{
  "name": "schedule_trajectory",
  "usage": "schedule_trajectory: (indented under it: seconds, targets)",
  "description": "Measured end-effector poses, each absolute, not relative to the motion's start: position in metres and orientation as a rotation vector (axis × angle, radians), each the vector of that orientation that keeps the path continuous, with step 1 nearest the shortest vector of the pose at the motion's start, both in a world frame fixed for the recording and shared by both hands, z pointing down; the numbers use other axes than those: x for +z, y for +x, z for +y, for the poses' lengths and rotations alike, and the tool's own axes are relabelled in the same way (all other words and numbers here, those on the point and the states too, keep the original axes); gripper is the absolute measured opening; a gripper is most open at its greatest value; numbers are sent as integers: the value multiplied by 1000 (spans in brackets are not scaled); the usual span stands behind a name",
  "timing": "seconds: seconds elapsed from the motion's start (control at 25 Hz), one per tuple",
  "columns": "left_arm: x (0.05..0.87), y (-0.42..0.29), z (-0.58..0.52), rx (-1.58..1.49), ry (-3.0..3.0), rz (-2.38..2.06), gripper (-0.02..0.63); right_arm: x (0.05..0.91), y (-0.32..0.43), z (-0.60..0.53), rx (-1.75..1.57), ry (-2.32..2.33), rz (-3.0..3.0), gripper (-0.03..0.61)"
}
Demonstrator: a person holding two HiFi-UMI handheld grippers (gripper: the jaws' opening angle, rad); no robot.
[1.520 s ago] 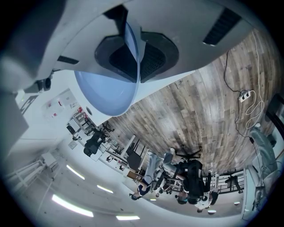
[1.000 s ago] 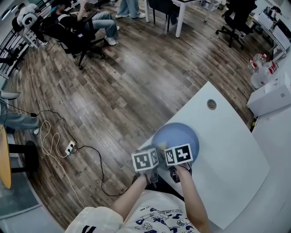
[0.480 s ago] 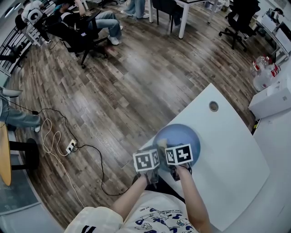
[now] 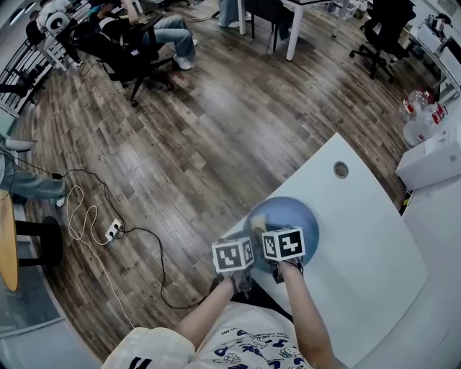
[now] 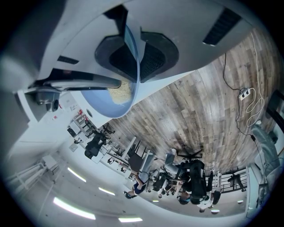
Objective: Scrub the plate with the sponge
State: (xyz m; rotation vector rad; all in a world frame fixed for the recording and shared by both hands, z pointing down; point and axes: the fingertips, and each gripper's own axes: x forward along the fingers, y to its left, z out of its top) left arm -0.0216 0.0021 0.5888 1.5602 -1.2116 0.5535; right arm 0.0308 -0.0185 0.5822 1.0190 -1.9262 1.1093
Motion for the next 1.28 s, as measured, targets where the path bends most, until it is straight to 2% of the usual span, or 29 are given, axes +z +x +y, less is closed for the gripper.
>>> schedule_trajectory:
  seconds: [1.28]
  targets:
    - [589,-19,3,563,1554,-1212,23,585,67,-62,1079,1226,-1913,115]
